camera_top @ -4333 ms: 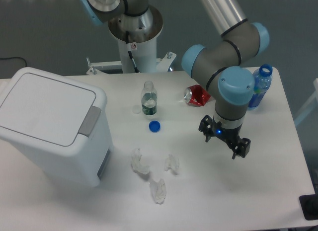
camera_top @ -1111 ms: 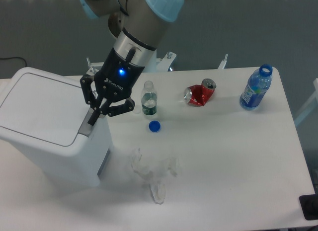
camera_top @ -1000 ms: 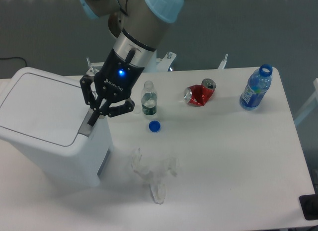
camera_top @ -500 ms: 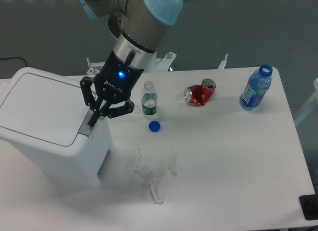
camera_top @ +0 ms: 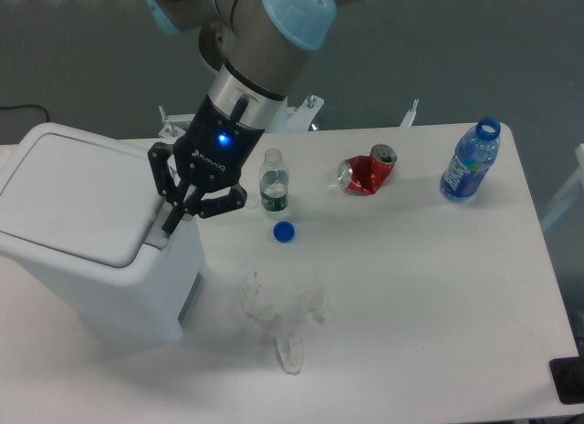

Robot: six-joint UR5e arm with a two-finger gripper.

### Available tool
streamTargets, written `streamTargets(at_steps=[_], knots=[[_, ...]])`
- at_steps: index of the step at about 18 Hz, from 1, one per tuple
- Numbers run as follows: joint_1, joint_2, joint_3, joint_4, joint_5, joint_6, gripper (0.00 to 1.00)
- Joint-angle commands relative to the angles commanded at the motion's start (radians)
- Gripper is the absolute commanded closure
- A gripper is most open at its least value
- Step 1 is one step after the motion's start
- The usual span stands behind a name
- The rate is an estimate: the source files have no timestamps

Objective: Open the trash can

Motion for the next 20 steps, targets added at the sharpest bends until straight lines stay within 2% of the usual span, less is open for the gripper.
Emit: streamTargets(at_steps=[4,5,6,7,8,9,13,18,20], knots=[[0.005,0.002,0.002,0.000,0.000,0.002,0.98],[0.009,0.002,0.002,0.000,-0.003,0.002,0.92],[0.014,0.002,0.005,0.000,-0.005,0.005,0.79],[0.017,0.003,0.011,0.002,-0.005,0.008,0.59],[0.035,0.005,0.018,0.005,-0.006,0.011,0.12],[0.063,0.005,0.031,0.003,-0.005,0.011,0.00],[0.149,0.008,0.035,0.011,-0.003,0.023,0.00],[0.244,-0.034,0.035,0.028,0.000,0.213,0.00],[0.268,-0.080,0.037,0.029,0.000,0.312,0.00]])
